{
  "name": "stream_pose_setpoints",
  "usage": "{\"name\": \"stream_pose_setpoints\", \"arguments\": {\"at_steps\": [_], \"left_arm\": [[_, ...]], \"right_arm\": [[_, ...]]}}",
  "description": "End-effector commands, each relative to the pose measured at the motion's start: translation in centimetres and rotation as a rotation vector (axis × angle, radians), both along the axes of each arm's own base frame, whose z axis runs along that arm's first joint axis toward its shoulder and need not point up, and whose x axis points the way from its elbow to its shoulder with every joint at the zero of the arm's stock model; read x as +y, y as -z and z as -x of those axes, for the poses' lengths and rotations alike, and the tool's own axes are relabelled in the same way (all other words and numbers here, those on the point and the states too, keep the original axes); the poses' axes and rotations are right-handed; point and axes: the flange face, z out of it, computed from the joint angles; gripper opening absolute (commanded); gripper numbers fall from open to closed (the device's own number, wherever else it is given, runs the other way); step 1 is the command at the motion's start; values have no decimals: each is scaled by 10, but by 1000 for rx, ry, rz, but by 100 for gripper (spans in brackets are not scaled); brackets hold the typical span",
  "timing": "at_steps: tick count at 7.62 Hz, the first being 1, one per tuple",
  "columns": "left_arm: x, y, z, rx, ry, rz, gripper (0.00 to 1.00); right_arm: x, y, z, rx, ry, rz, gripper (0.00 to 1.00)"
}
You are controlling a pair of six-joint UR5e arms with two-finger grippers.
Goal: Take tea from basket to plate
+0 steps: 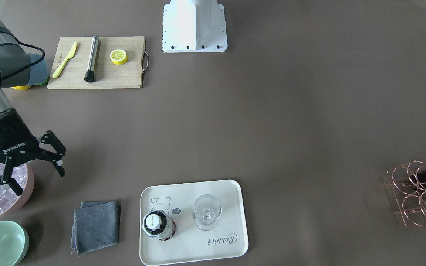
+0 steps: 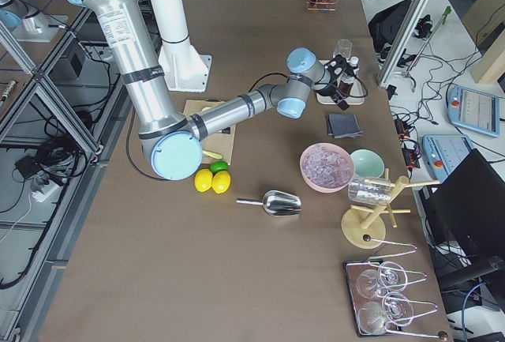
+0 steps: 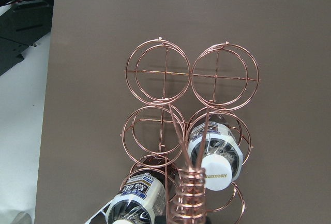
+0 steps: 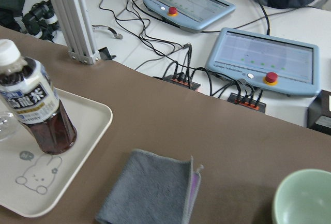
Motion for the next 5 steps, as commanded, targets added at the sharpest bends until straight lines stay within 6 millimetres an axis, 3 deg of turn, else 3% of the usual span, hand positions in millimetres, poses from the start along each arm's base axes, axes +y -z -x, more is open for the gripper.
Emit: {"name": "stream_pose_setpoints", "arguments": {"at_steps": [1,3,4,5], "left_arm": [[1,6,0,-3,1,-13,0],[1,13,0,-2,2,-21,0],[2,13,1,-2,4,-20,0],[2,14,1,-3,4,-23,0]], "right_arm": [[20,-62,-96,147,-29,391,100],[35,-120,-143,241,26,548,100],[61,-162,-171,226,55,693,100],[87,-194,-208,256,87,706,100]]}}
